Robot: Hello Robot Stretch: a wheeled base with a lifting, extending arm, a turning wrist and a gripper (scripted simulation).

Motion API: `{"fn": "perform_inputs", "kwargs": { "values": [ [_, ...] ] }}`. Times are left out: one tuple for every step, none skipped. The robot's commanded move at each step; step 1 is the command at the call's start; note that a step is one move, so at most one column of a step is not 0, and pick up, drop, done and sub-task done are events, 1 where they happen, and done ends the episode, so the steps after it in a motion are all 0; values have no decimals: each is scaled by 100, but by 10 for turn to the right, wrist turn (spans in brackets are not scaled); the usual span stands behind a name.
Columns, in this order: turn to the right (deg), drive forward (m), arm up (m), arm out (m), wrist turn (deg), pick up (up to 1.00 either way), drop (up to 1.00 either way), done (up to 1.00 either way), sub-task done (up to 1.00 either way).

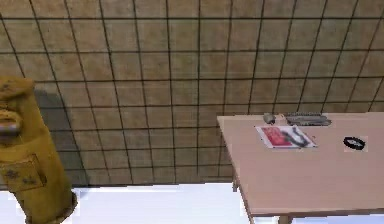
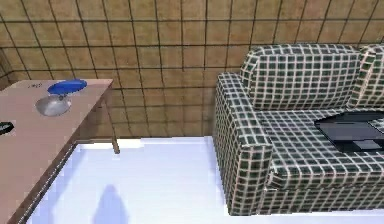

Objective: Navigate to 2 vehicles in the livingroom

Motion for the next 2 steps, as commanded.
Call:
{"fn": "perform_inputs", "kwargs": {
  "values": [
    [-450,0,0,0,0,0,0,0,0],
    [0,45,0,0,0,0,0,0,0]
  ]
}}
